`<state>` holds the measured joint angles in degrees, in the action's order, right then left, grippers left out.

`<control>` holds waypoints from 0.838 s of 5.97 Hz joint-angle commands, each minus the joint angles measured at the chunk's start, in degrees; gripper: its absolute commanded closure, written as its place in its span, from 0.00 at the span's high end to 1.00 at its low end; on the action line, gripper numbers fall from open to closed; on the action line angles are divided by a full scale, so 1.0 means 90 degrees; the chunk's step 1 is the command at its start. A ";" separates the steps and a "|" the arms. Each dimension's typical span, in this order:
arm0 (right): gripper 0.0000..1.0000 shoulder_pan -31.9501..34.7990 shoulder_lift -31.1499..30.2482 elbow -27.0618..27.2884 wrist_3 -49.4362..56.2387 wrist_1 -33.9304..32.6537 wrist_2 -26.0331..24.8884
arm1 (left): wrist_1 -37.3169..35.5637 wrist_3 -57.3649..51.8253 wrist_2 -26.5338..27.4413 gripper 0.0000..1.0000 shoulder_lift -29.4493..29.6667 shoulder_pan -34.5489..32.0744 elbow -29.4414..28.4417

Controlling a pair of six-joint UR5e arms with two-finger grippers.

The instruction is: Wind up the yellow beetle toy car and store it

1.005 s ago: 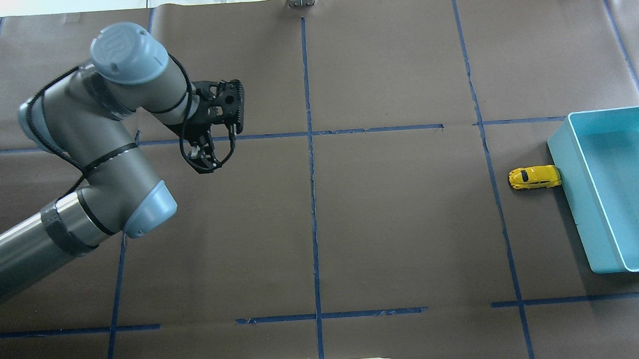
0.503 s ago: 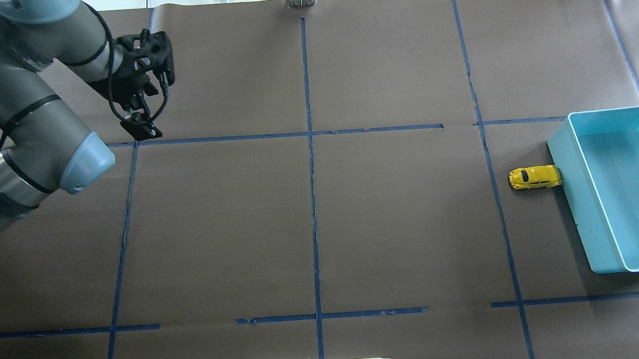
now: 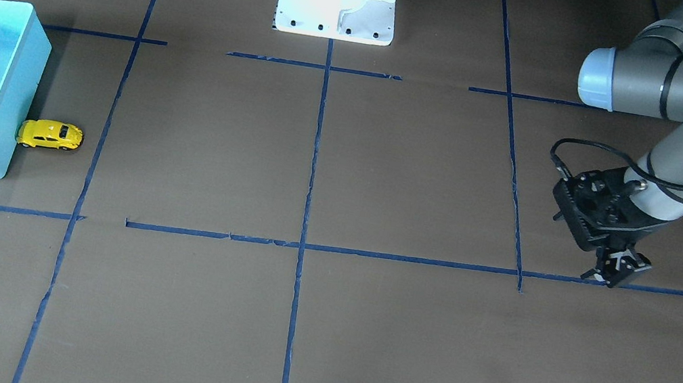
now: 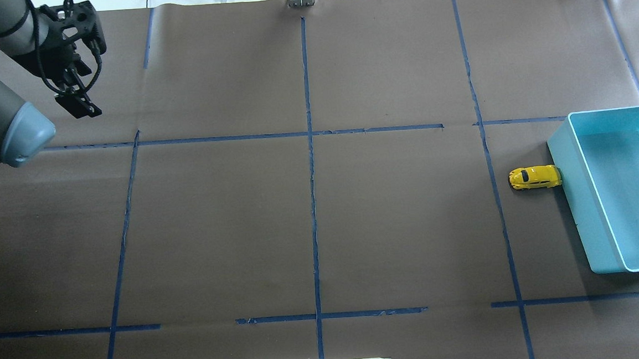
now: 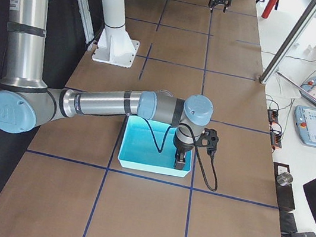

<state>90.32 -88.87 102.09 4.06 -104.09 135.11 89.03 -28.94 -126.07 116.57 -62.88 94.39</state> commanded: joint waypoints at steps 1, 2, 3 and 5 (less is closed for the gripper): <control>1.00 -0.0220 0.0001 0.0431 0.0066 0.0003 0.0017 | -0.0098 0.0003 -0.0336 1.00 -0.0459 -0.0696 0.0000; 1.00 -0.0338 0.0001 0.0589 0.0066 0.0003 0.0017 | -0.0368 0.0003 -0.0725 1.00 -0.0519 -0.0825 -0.0038; 1.00 -0.0687 0.0001 0.1035 0.0095 0.0070 -0.0061 | -0.0487 0.0012 -0.0903 1.00 -0.0617 -0.0952 -0.0068; 1.00 -0.0817 -0.0009 0.1225 0.0308 0.0081 -0.0139 | -0.0721 0.0536 -0.1382 1.00 -0.0840 -0.1401 -0.0205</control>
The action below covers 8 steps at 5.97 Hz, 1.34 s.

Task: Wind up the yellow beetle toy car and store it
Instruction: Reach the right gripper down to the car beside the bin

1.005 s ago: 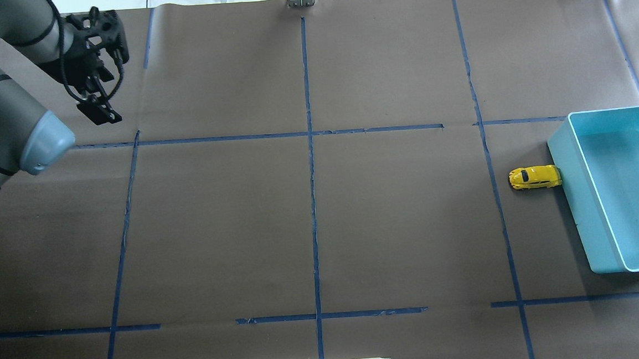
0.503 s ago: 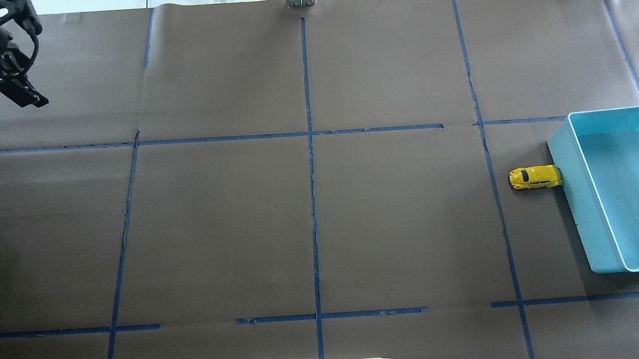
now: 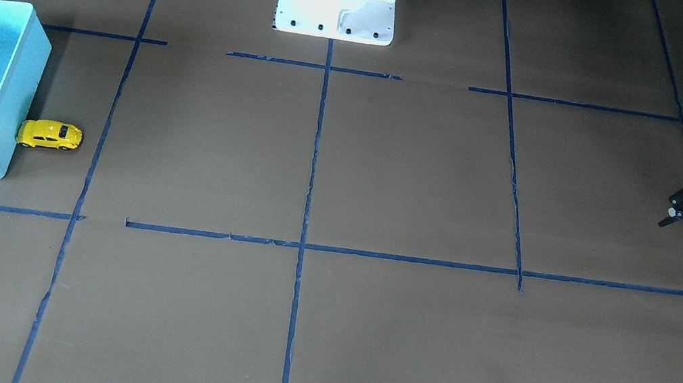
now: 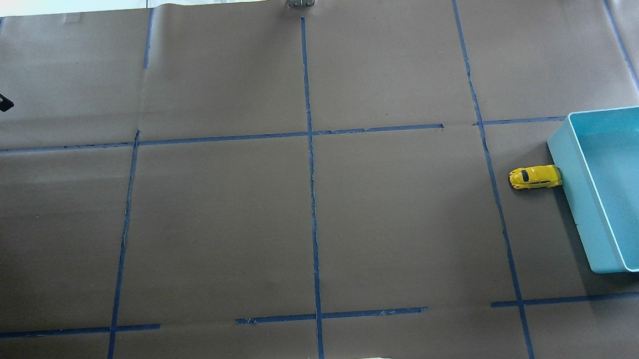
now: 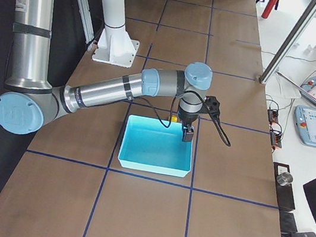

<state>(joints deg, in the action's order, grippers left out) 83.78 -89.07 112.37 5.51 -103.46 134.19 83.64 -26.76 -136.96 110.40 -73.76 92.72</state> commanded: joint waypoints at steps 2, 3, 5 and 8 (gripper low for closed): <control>1.00 -0.0275 0.0033 0.0073 0.2073 0.0050 -0.0037 | -0.0133 0.0317 -0.0163 1.00 -0.0693 -0.0620 0.0001; 1.00 -0.0846 0.0062 0.0073 0.2740 0.0060 -0.0143 | -0.0288 0.0307 -0.0163 1.00 -0.0887 -0.0922 0.0049; 1.00 -0.1679 0.0442 0.0073 0.3522 0.0070 -0.0543 | -0.0668 0.0975 -0.0202 1.00 -0.1442 -0.1634 0.0070; 1.00 -0.2967 0.0717 -0.0024 0.3792 0.0890 -0.1071 | -0.0253 0.2026 -0.0124 1.00 -0.1816 -0.2339 -0.0719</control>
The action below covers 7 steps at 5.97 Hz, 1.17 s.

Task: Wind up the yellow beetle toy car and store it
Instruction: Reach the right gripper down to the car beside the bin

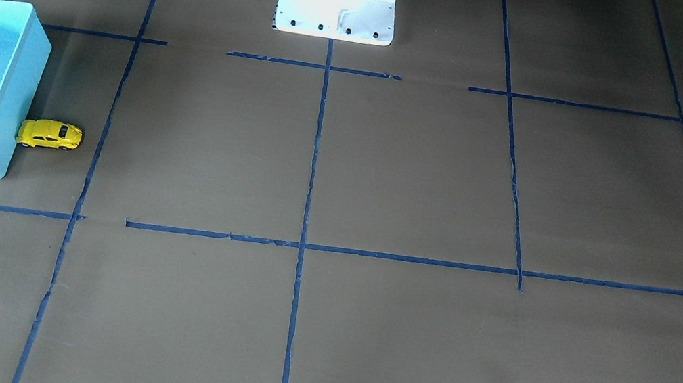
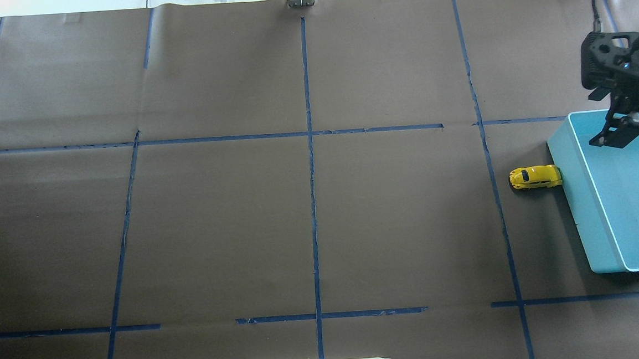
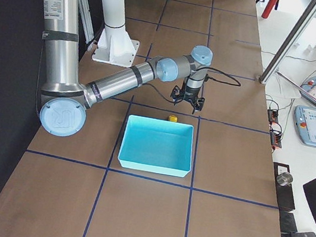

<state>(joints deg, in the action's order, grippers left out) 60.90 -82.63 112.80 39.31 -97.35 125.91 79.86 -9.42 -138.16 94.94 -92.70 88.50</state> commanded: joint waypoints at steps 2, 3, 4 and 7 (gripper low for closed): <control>1.00 -0.1110 0.0002 -0.0180 0.0017 0.0618 -0.0823 | 0.0179 0.0450 0.0000 1.00 -0.0080 -0.0286 -0.0254; 1.00 -0.1141 -0.0038 -0.0412 0.0036 0.1018 -0.0846 | 0.0179 0.0809 0.0010 1.00 -0.0003 -0.0286 -0.0224; 1.00 -0.1363 -0.0048 -0.0724 0.0036 0.1254 -0.0846 | 0.0566 0.1267 0.0010 1.00 -0.0021 -0.0286 -0.0224; 1.00 -0.1590 -0.0096 -0.1088 0.0133 0.1725 -0.0865 | 0.0833 0.1252 0.0019 1.00 -0.0061 -0.0276 -0.0244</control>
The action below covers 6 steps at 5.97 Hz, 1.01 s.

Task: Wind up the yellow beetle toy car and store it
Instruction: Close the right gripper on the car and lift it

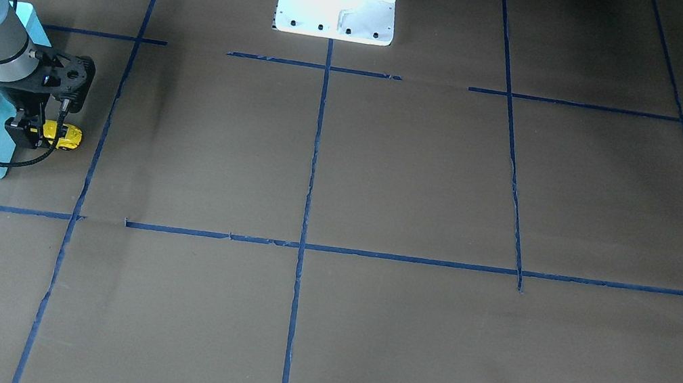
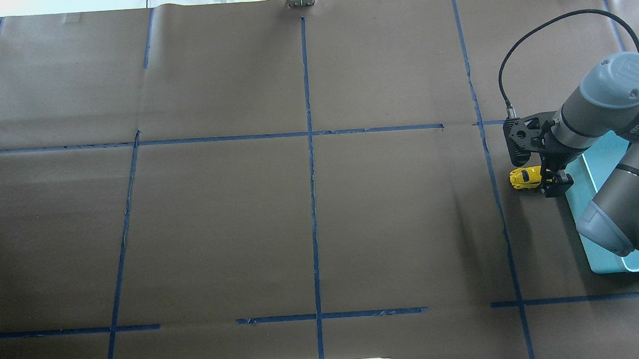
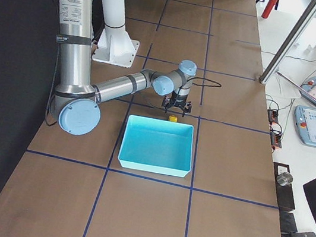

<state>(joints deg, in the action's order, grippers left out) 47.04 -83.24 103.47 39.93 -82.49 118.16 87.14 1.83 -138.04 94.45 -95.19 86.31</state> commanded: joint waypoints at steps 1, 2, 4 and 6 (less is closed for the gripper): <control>1.00 -0.0089 -0.0145 -0.0061 0.0259 0.0093 -0.0226 | 0.0025 0.0002 -0.0004 1.00 0.0013 0.0001 0.0010; 1.00 -0.0109 -0.0136 -0.0129 0.0271 0.0094 -0.0248 | 0.0025 0.0012 -0.0005 1.00 0.0023 0.0011 0.0019; 0.98 -0.0119 -0.0078 -0.0315 0.0310 0.0230 -0.0248 | 0.0025 0.0012 -0.0005 1.00 0.0023 0.0020 0.0029; 0.52 -0.0119 -0.0068 -0.0266 0.0329 0.0230 -0.0248 | 0.0025 0.0022 -0.0005 1.00 0.0042 0.0030 0.0049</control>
<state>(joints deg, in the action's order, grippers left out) 45.97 -83.89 100.81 42.84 -80.45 115.93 87.36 1.96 -138.08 94.79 -94.97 86.65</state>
